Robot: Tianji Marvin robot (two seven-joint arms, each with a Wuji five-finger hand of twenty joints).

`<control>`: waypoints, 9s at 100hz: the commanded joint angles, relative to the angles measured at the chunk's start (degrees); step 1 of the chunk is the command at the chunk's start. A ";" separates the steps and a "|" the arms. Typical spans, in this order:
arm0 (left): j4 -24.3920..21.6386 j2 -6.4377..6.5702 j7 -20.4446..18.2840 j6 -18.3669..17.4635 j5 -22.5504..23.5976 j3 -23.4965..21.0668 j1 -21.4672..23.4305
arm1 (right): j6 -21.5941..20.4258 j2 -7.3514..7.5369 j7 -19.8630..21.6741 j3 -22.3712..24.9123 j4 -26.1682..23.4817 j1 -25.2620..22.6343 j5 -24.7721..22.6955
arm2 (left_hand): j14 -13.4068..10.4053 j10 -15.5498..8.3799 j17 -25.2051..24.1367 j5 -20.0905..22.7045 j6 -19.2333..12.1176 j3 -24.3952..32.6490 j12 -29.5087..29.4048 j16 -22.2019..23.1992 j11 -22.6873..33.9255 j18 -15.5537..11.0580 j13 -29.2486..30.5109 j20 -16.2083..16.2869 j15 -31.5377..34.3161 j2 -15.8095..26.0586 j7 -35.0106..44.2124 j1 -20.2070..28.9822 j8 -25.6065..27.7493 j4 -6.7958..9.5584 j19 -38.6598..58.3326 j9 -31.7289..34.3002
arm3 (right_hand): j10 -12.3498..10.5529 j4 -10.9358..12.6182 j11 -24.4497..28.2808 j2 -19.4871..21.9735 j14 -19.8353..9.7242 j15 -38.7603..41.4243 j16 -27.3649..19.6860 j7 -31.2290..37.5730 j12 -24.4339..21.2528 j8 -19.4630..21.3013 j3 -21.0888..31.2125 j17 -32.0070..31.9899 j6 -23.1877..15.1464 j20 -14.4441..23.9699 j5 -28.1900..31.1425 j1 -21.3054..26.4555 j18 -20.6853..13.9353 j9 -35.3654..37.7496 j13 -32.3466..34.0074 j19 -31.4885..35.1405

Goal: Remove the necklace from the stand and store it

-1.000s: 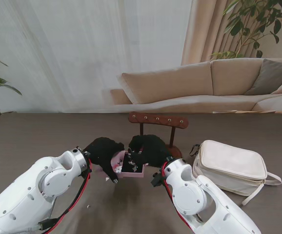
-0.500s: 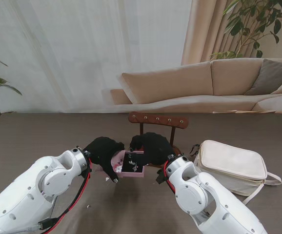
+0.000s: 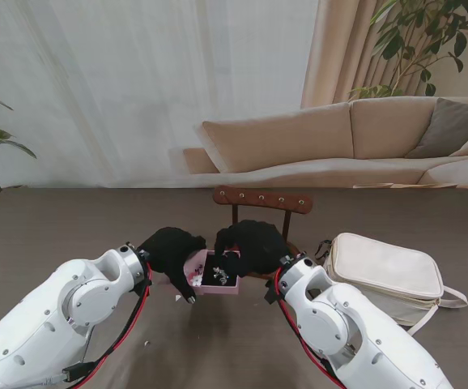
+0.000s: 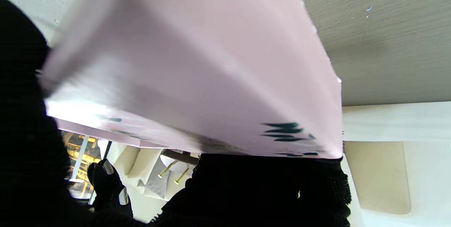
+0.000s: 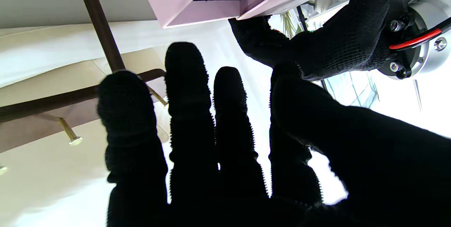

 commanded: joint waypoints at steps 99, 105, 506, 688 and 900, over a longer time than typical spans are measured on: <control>-1.06 -0.43 -1.03 0.26 -1.90 -0.94 0.66 | 1.50 0.15 3.63 4.45 2.34 -4.88 5.48 | 1.13 -8.87 1.05 4.62 -10.26 36.85 3.00 3.38 8.52 -1.39 5.05 1.37 10.89 8.16 43.12 25.77 4.96 0.48 2.18 8.42 | -0.74 1.92 0.64 2.02 0.65 0.08 0.72 1.94 -0.37 5.16 -3.36 -17.50 4.65 1.75 -3.91 -12.70 -0.96 -0.37 0.32 -0.22; -0.99 -0.45 -1.00 0.23 -2.03 -0.80 0.54 | 1.58 0.04 3.62 4.14 2.39 -4.86 6.27 | 1.19 -8.86 1.12 4.64 -10.25 36.91 2.99 3.34 8.52 -1.39 5.06 1.39 10.87 8.09 43.14 25.79 4.97 0.48 2.23 8.43 | -0.75 1.95 0.64 2.18 0.66 0.11 0.72 1.96 -0.36 5.12 -3.34 -17.47 4.76 1.77 -4.00 -12.69 -0.97 -0.42 0.34 -0.19; -2.33 -0.85 -0.36 2.96 -5.41 -0.45 4.93 | -18.03 5.95 22.21 49.41 -2.26 -25.00 -19.20 | 1.72 -8.26 0.91 4.38 -9.93 36.14 2.94 2.46 8.36 -0.64 5.15 1.73 10.88 8.55 42.83 26.23 5.19 0.49 2.52 8.31 | 2.05 9.58 -11.60 15.15 3.12 -34.71 -19.31 -22.69 -13.26 3.78 -36.49 -46.51 12.29 -8.17 -40.11 -31.93 -6.50 -41.48 -45.50 -48.77; -3.94 -0.67 -1.33 3.88 -5.10 -1.99 6.84 | -16.65 9.49 -10.55 27.53 24.08 -7.37 -36.64 | 1.79 -8.17 0.90 4.38 -9.87 36.04 2.90 2.38 8.34 -0.52 5.17 1.76 10.97 8.58 42.82 26.27 5.34 0.51 2.56 8.36 | -7.57 -6.51 14.82 3.20 -9.48 29.46 9.87 20.44 17.06 7.35 3.89 0.00 -9.25 -1.73 5.07 5.50 -9.57 18.34 10.48 10.17; -6.22 -0.50 -1.39 3.05 -2.70 -6.35 9.16 | -41.53 3.33 0.61 35.94 12.65 -18.90 -9.67 | 1.78 -8.17 0.97 4.25 -9.97 35.91 2.88 2.01 8.34 -0.53 5.16 1.71 10.92 8.66 42.68 26.18 5.52 0.53 2.58 8.38 | -5.73 -6.02 13.37 2.37 -8.78 33.57 13.24 20.14 21.78 11.71 4.60 4.63 -6.97 3.33 6.57 6.45 -10.58 20.28 10.34 6.04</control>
